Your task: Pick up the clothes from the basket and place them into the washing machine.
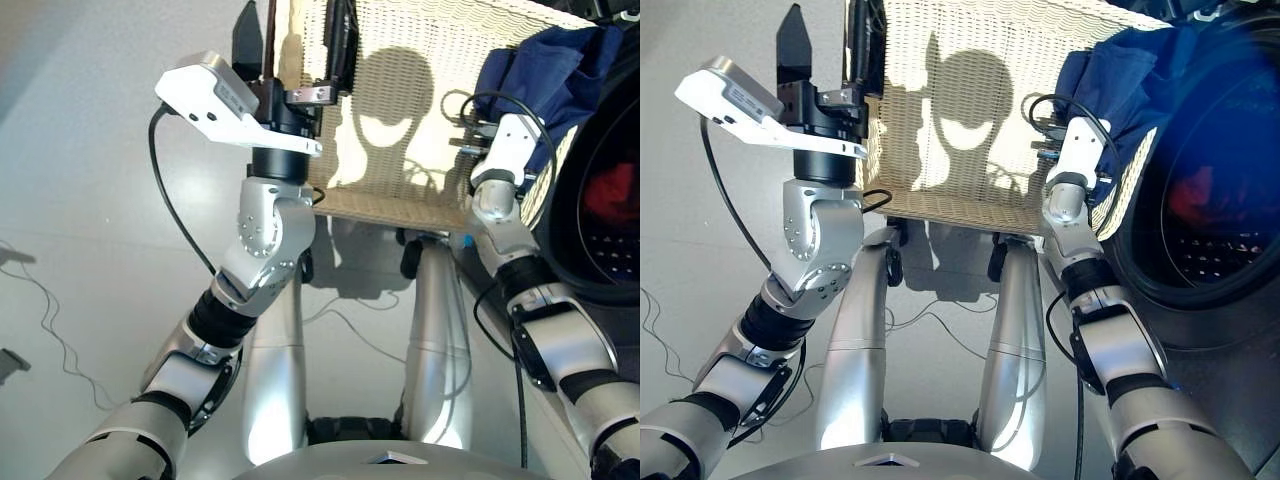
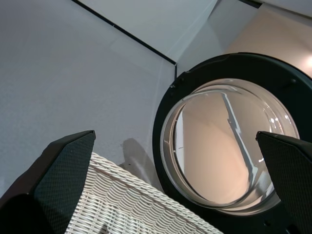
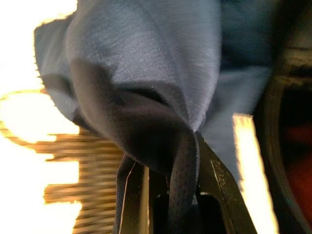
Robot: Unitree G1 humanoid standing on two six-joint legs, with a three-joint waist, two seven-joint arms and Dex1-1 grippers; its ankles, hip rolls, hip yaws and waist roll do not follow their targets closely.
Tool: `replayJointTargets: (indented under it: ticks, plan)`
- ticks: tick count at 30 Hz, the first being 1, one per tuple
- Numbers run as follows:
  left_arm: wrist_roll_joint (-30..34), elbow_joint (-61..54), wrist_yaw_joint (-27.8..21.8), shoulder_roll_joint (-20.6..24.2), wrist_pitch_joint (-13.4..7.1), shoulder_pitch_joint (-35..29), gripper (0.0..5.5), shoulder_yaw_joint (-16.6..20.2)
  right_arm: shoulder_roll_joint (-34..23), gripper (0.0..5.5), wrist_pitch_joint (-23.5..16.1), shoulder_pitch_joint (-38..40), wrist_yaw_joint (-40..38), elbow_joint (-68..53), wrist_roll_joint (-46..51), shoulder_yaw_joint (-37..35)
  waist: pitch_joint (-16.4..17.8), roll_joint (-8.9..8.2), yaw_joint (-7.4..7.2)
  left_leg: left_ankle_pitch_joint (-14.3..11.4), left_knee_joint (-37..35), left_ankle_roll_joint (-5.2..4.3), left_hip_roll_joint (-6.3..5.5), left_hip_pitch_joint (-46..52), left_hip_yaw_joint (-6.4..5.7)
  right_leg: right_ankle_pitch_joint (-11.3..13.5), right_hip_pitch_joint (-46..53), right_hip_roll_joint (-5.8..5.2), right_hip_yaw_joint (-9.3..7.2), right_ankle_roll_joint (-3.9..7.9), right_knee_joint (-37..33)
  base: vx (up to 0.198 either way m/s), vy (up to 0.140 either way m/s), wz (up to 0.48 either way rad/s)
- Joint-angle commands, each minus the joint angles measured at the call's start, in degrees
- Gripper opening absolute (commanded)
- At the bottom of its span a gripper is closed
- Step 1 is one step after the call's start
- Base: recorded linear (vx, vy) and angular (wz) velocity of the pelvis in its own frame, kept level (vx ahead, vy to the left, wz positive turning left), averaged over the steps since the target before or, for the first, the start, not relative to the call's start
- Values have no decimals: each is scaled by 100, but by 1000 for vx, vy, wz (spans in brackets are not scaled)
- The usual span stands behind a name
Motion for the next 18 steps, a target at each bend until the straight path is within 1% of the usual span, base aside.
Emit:
replayJointTargets:
  ticks: [1,3,4,7,9,10,12,14,18]
  plan:
    - [386,-498,28,96,-305,32,550,296,-309,0,-789,266,-641,-698,-196,-597,-94,-48,-112,-183,3,113,77,146,184,320,282,201,108,262,-460,0,0,0]
    - [359,-544,41,105,-342,58,550,319,-177,0,-1208,321,-805,-818,280,-1028,-94,-55,-134,-201,26,113,74,143,183,310,283,204,117,273,-460,0,0,0]
    - [348,-550,57,111,-356,73,550,324,-167,0,-1320,348,-898,-848,349,-1195,-94,-53,-143,-210,39,113,75,146,188,303,286,205,120,277,-446,0,0,0]
    - [335,-543,109,130,-386,60,550,347,-343,0,-1368,263,-1361,-624,215,-1501,-94,-44,-157,-219,46,104,69,160,201,305,295,207,125,282,-447,0,0,0]
    - [349,-535,127,164,-398,46,550,322,-579,0,-1355,85,-1676,-264,251,-1714,-94,-25,-144,-227,17,101,74,192,191,310,323,205,130,291,-467,0,0,0]
    - [357,-542,126,180,-398,26,550,326,-665,0,-1352,6,-1699,-164,295,-1763,-94,-19,-142,-158,-22,106,71,163,195,379,302,205,128,290,-518,0,0,0]
    - [342,-569,138,208,-395,3,550,315,-775,0,-1599,-241,-1824,154,826,-1961,-94,-16,-127,-159,-53,107,75,187,181,391,320,202,133,299,-535,0,0,0]
    - [316,-614,124,253,-376,27,550,310,-991,0,-1569,-383,-1893,489,1082,-2082,-94,-16,-111,-163,-56,102,67,202,177,388,341,201,133,302,-533,0,0,0]
    - [254,-664,174,295,-374,-22,550,248,-1666,0,-1327,-767,-2334,1393,1260,-2113,-94,-18,-68,-179,-35,87,57,218,159,391,375,189,146,310,-526,0,0,0]
